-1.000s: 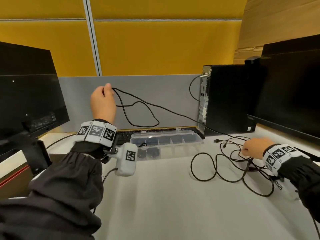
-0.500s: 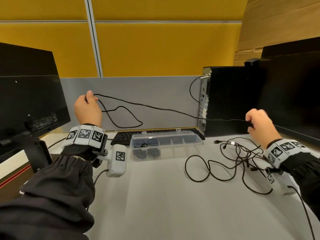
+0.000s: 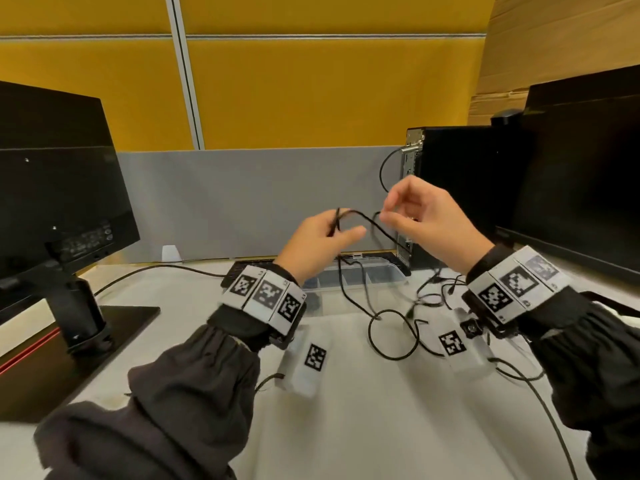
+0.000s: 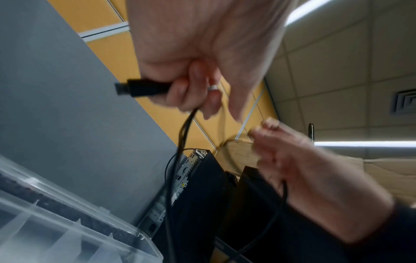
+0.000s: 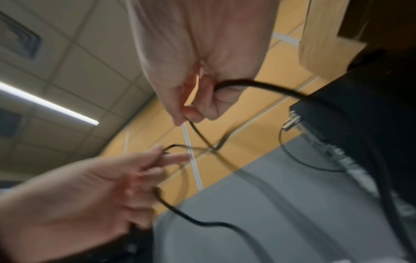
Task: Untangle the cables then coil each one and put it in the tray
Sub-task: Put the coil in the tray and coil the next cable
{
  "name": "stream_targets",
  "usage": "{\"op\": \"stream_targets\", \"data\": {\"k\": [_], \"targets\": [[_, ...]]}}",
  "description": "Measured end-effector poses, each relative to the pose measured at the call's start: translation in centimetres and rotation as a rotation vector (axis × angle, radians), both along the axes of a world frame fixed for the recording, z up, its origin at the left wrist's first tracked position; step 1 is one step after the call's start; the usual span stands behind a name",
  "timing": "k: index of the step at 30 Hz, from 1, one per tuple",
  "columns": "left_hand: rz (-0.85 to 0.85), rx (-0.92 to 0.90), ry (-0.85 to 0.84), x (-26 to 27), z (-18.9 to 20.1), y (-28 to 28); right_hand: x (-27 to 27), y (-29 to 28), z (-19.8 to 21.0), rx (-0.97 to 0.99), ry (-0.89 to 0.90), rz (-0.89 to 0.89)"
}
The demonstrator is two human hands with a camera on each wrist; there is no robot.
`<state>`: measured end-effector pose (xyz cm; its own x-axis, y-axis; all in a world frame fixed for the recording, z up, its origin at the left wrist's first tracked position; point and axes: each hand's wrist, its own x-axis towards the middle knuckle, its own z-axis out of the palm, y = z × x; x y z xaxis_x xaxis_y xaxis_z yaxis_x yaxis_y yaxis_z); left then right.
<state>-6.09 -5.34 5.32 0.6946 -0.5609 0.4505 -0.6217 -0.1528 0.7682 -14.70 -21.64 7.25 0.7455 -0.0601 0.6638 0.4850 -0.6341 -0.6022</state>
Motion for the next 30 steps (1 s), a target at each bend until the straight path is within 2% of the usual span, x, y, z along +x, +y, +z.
{"op": "stream_targets", "data": {"k": [2, 5, 7, 10, 15, 17, 19, 22, 24, 26, 28, 30], "targets": [[-0.110, 0.050, 0.014, -0.2, -0.2, -0.5, -0.6, 1.2, 0.6, 0.079, 0.014, 0.150], [-0.140, 0.007, -0.007, -0.5, -0.2, -0.7, -0.9, 1.9, 0.4, 0.115, 0.061, 0.267], [-0.109, 0.003, -0.048, -0.2, -0.2, -0.1, -0.6, 1.4, -0.1, 0.036, 0.054, 0.211], [0.034, 0.040, -0.130, 1.2, 0.0, 1.6, -0.2, -1.1, -1.3, -0.185, 0.106, -0.009], [0.309, -0.021, -0.126, 4.2, 0.8, 5.4, -0.1, -7.8, -5.8, -0.204, 0.822, -0.143], [0.341, 0.072, -0.114, 4.4, 0.7, 6.0, -0.3, -9.2, -7.4, -0.134, 0.905, -0.196], [0.299, 0.182, -0.082, 4.1, 0.2, 5.9, -0.5, -9.4, -7.7, -0.153, 0.875, -0.303], [0.224, 0.243, 0.012, 3.5, -0.5, 5.7, -0.8, -10.0, -7.0, -0.292, 0.785, -0.515], [0.195, 0.279, 0.056, 3.3, -0.4, 5.9, -1.2, -11.5, -6.3, -0.483, 0.639, -0.750], [0.158, 0.320, 0.097, 3.1, -0.2, 6.5, -1.4, -12.8, -5.2, -0.713, 0.571, -1.021], [0.123, 0.343, 0.149, 3.0, 0.0, 6.9, -1.1, -13.2, -4.2, -0.717, 0.581, -1.233], [0.082, 0.312, 0.209, 2.7, 0.4, 7.0, -0.2, -11.8, -3.2, -0.667, 0.518, -1.243]]}}
